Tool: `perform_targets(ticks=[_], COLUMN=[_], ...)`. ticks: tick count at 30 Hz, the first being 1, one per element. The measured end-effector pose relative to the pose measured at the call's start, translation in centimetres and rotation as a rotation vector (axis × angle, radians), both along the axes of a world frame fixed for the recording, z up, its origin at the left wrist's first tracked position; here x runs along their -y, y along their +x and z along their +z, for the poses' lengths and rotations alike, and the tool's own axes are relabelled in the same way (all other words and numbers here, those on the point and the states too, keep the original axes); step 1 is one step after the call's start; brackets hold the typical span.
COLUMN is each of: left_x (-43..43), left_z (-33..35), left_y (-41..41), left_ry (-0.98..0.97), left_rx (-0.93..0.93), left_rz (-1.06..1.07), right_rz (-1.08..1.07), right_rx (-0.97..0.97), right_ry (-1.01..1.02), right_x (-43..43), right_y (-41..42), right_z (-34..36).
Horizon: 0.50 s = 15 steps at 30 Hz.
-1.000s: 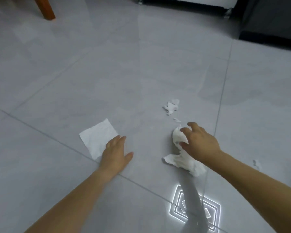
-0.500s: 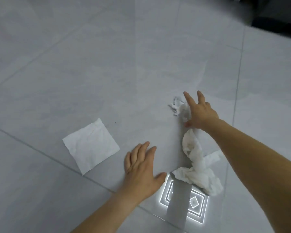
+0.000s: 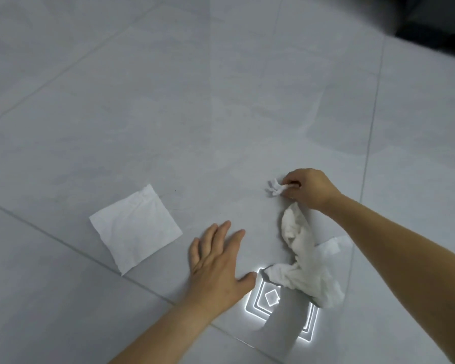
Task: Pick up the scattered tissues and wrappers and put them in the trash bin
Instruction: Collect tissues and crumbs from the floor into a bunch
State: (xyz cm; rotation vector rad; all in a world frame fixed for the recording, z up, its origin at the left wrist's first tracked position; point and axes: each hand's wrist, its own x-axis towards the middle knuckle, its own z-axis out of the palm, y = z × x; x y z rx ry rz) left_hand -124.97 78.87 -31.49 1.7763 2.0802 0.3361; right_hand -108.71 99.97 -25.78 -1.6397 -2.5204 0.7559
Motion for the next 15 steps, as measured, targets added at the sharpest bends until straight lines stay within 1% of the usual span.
perform_targets(ticks=[2,3,4,5,7,10,11,13,15], left_x=[0.1,0.1,0.1,0.0,-0.2,-0.3,-0.3,-0.2,-0.2], left_z=[-0.2,-0.3,-0.4,-0.5,-0.5,-0.2,0.0,0.6,1.3], left_y=[-0.2,-0.2,-0.2,-0.2,-0.3,-0.6,-0.7,-0.8,-0.8], left_ry=[-0.007,-0.012,-0.016,-0.022,-0.037,-0.081,-0.096,-0.137,-0.193], left_rx=[-0.011,-0.015,-0.017,-0.016,-0.008,0.018,0.01,-0.021,-0.049], left_rz=[-0.014,-0.023,-0.029,-0.032,-0.032,-0.045,-0.055,-0.081,-0.096], right_rz=[-0.126,-0.154,-0.145,-0.098,0.093,0.341,0.38,0.388,0.355], right_rx=[-0.154,-0.213,-0.232,-0.216,-0.115,0.094,0.121,0.154,0.208], right_ry=[-0.031,-0.022,-0.001,0.029,0.05,-0.039,-0.068,-0.126,-0.082], right_x=[1.3,2.0,3.0,4.1,7.0,11.9,13.1,14.9,16.1], right_y=[1.0,1.6,2.1,2.6,3.6,5.0,5.5,6.6,7.5], right_z=[0.8,1.4,2.1,2.6,2.8,1.7,1.3,0.8,0.3])
